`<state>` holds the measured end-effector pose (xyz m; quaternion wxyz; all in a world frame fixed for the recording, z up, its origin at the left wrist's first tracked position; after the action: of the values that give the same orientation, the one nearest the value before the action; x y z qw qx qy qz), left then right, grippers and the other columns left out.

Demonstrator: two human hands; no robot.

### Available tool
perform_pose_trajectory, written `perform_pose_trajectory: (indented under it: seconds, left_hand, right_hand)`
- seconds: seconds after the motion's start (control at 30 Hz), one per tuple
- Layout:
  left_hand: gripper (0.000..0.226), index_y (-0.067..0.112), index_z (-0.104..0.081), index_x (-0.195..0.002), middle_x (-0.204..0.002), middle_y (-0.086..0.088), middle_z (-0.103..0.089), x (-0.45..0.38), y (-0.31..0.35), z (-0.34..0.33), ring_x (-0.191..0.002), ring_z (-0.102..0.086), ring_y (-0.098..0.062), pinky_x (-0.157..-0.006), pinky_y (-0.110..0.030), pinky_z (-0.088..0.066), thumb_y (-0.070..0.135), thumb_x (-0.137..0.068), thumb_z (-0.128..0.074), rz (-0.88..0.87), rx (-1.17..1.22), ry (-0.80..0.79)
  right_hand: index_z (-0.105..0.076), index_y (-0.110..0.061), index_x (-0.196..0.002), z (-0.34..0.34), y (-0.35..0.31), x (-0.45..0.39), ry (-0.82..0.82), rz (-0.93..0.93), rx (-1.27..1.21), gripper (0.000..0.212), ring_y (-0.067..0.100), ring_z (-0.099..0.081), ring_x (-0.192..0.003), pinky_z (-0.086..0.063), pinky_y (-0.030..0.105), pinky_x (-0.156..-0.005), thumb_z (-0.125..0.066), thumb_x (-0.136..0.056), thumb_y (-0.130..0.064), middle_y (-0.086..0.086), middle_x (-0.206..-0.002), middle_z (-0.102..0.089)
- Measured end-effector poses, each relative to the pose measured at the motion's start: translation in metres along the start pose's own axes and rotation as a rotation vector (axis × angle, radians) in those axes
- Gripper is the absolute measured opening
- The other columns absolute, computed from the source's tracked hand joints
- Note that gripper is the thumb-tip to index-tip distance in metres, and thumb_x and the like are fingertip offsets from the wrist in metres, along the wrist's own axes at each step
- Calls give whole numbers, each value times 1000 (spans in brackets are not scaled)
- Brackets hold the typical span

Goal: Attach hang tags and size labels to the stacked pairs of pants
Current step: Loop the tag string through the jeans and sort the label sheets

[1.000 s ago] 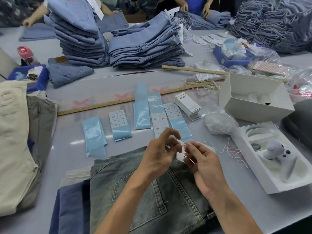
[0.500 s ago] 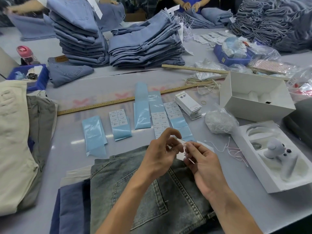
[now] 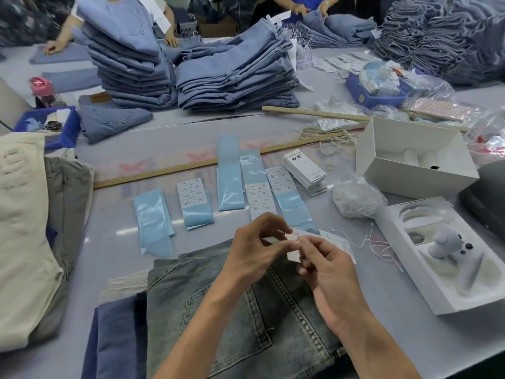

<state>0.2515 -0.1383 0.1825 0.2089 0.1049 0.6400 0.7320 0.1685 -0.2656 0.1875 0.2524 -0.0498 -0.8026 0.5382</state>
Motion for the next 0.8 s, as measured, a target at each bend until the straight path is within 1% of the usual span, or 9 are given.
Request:
perform_pose_trajectory:
  seconds: [0.2,0.37,0.47,0.53,0.57,0.63,0.7,0.73,0.8]
  left_hand:
    - [7,21,-73,-92,-88,8,-73,1,0,-9,-88,-71,-17,-73,-27,-56,20,-88,-79,-104,-20,8]
    - [5,16,-75,-94,-88,9,-74,1,-3,-7,-83,-70,-16,-71,-28,-55,19,-90,-76,-132,-50,26]
    - [5,20,-74,-98,-91,13,-74,3,-9,-7,-89,-71,-14,-74,-20,-52,17,-94,-72,-134,-100,14]
    - [11,25,-72,-97,-95,12,-75,4,-15,-7,-95,-72,-13,-76,-21,-55,15,-96,-70,-93,-40,30]
    - [11,25,-73,-96,-97,10,-76,5,-18,-6,-97,-73,-13,-77,-22,-56,14,-95,-70,-67,10,44]
    - [10,23,-73,-95,-103,5,-76,4,-23,-3,-99,-73,-15,-81,-24,-56,14,-94,-71,-38,95,79]
    - [4,18,-72,-96,-105,2,-75,3,-25,1,-100,-72,-20,-86,-31,-58,18,-93,-70,-51,150,93]
    - [6,16,-71,-96,-105,2,-74,2,-26,3,-100,-72,-21,-87,-36,-58,21,-92,-70,-62,154,104]
    - [11,17,-71,-96,-100,4,-73,1,-27,7,-94,-71,-15,-84,-36,-58,26,-91,-69,-54,123,139]
  right_hand:
    - [-80,-17,-84,-4,-2,0,50,74,-49,13,7,-55,-62,-50,18,-57,-70,-80,-24,4,-78,-71]
    - [-80,-16,-87,-7,-4,1,33,89,-38,13,8,-56,-63,-50,19,-57,-72,-80,-23,6,-79,-72]
    - [-81,-25,-92,1,-13,-3,8,133,226,9,7,-58,-67,-52,20,-62,-72,-89,-25,0,-80,-73]
    - [-79,-34,-99,9,-26,-11,25,274,466,14,2,-63,-70,-52,17,-62,-71,-94,-24,-7,-82,-75]
    - [-77,-36,-107,13,-34,-16,53,380,608,19,2,-66,-79,-52,16,-65,-70,-95,-22,-11,-89,-75]
    - [-65,-35,-130,14,-44,-30,42,548,1015,39,5,-62,-106,-45,10,-83,-71,-94,-22,-17,-116,-68]
    - [-51,-35,-145,14,-36,-47,-105,439,1325,54,10,-51,-126,-37,17,-98,-69,-95,-29,-13,-135,-59]
    - [-48,-36,-147,15,-29,-53,-167,333,1386,56,12,-52,-126,-38,22,-98,-68,-95,-33,-12,-135,-60]
    - [-53,-40,-140,18,-22,-58,-213,243,1389,50,9,-60,-113,-40,21,-86,-69,-93,-36,-14,-118,-65]
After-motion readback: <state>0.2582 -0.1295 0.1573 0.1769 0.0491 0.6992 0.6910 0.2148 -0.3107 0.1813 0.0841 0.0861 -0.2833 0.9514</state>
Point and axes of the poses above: each hand's wrist, its own x-axis away from the middle knuckle, its own z-axis out of the back of the hand, y = z × x, the point moved 5 cm from there along -x, towards the middle knuckle
